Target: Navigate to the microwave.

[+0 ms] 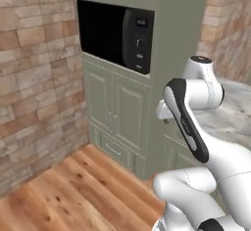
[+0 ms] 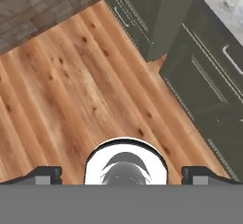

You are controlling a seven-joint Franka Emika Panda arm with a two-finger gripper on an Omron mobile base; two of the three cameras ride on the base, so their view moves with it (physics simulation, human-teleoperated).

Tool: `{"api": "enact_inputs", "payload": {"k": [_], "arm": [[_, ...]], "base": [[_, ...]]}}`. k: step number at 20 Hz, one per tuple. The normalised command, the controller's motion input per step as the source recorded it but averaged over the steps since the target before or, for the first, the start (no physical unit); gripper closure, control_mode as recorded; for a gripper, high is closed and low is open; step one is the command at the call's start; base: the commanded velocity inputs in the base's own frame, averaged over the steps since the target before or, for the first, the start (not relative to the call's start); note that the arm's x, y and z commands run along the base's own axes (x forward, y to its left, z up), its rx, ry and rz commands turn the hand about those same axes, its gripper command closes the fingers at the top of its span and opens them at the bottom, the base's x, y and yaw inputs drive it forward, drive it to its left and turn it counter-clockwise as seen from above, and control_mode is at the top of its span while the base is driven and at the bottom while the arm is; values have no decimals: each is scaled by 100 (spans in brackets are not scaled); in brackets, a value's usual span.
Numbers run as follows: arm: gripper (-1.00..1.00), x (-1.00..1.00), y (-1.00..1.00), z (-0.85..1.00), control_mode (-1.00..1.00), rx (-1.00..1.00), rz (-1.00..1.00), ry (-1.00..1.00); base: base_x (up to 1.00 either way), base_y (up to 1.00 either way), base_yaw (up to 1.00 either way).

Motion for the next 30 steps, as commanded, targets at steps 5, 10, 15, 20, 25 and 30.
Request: {"api": "enact_inputs", "payload": {"k": [5,10,15,20,25,30], "arm": [[-100,0,0,0,100,0,0,0],[-100,0,0,0,100,0,0,0],[-100,0,0,0,100,0,0,0],[-100,0,0,0,100,0,0,0],[-100,0,0,0,100,0,0,0],[-100,0,0,0,100,0,0,0]], "base": [[67,47,-38],[57,55,-38],[52,63,-39],[51,67,-38],[32,68,-37],[30,63,-35]]}}
